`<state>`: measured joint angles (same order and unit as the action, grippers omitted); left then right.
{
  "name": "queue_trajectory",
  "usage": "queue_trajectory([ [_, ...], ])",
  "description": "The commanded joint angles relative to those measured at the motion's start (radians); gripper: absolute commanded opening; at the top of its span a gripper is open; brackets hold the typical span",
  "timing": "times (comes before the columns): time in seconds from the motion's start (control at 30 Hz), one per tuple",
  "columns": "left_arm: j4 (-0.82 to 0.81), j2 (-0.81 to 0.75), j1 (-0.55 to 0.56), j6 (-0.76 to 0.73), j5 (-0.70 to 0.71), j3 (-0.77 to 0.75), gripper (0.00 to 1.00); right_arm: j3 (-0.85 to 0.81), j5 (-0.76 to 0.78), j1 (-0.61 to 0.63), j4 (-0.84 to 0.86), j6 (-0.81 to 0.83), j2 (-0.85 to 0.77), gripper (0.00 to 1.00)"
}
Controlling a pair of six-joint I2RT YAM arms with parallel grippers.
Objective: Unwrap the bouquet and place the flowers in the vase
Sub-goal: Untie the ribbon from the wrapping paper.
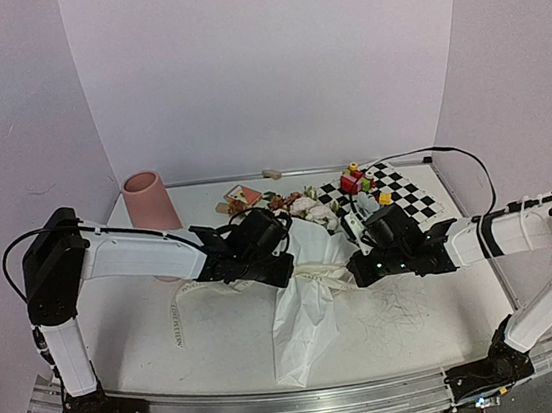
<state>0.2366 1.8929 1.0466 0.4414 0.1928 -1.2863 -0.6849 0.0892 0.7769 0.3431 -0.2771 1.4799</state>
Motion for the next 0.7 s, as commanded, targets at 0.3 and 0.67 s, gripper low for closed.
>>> queue_trajectory([
  [0.3, -0.002, -0.026, 0.002, 0.032, 0.107, -0.024, 0.0, -0.02, 0.037, -0.002, -0.02, -0.003, -0.033, 0.0],
  [0.67, 0.015, -0.13, 0.0, 0.151, 0.188, 0.109, 0.0, 0.026, 0.082, -0.002, -0.035, -0.047, -0.057, 0.0],
])
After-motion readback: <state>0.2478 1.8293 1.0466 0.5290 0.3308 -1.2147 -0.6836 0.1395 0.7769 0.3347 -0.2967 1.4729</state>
